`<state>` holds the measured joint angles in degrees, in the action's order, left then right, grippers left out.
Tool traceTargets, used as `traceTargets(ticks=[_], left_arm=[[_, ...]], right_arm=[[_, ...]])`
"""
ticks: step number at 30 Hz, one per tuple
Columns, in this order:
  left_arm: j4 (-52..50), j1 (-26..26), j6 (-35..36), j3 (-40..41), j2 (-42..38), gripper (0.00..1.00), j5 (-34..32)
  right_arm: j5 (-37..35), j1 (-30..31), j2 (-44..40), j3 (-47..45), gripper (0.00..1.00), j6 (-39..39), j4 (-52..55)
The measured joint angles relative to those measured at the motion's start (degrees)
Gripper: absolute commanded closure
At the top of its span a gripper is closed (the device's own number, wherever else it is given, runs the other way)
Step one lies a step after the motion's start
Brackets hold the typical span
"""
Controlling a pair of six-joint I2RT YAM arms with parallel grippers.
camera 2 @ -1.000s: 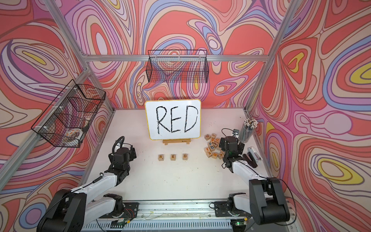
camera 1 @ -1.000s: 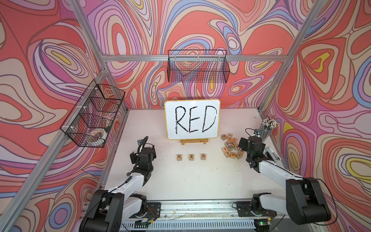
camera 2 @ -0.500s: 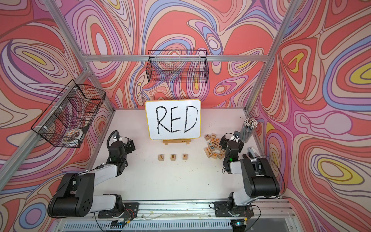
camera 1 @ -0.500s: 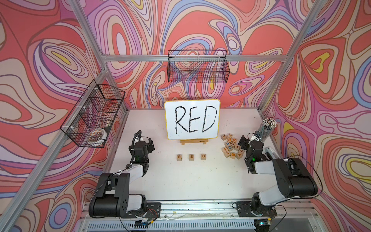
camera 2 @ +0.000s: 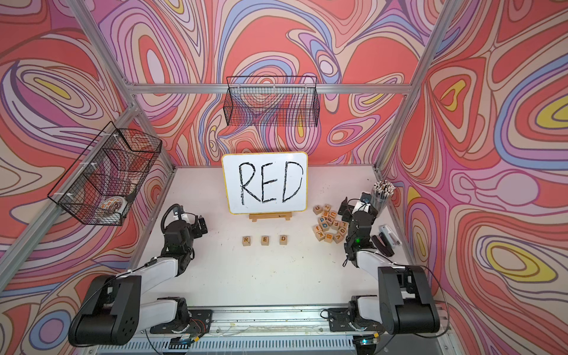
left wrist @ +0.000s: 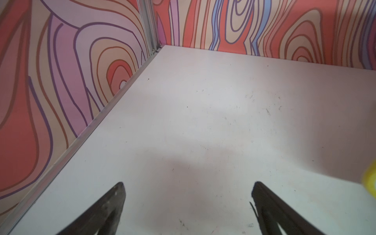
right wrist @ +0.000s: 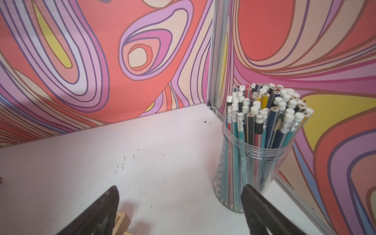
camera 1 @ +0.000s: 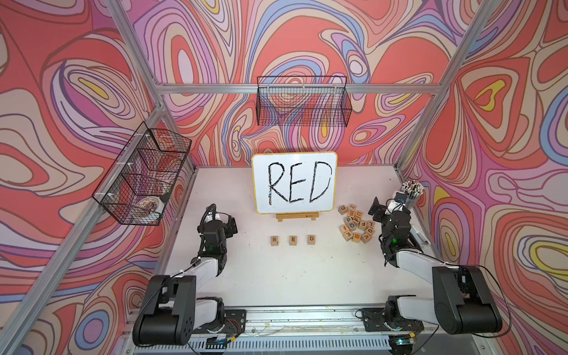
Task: Assemble the uppercase word "red" with letter blocks
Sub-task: Reset both arms
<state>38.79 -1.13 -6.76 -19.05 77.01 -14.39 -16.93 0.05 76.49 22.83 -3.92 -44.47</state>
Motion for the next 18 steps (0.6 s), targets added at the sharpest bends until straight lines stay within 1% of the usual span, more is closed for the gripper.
traceTargets(ticks=[2,4,8,11,13,18], left_arm=[[0.72,0.0,0.7,-2.45,5.03,0.0,0.35],[2.05,-0.07,1.46,-3.87,8.37,0.0,1.2],[6.69,-0.24,2.75,-3.13,10.49,0.0,3.02],[8.24,-0.33,3.41,-2.8,10.86,0.0,3.96],[9.01,-0.33,3.61,-2.75,10.93,0.0,4.26],[10.6,-0.35,3.72,-2.08,10.99,0.0,4.35]], right_arm=[[0.39,-0.04,2.32,0.11,0.06,0.11,0.04],[0.98,-0.13,4.13,-0.04,0.06,0.31,0.11],[2.69,-0.79,6.62,-1.49,0.06,0.35,-2.84],[5.44,-1.2,8.92,-2.14,0.03,-0.42,-6.49],[7.02,-1.27,10.73,-1.55,0.03,-0.57,-7.1],[10.25,-1.27,17.35,-0.46,0.02,-0.57,-12.22]])
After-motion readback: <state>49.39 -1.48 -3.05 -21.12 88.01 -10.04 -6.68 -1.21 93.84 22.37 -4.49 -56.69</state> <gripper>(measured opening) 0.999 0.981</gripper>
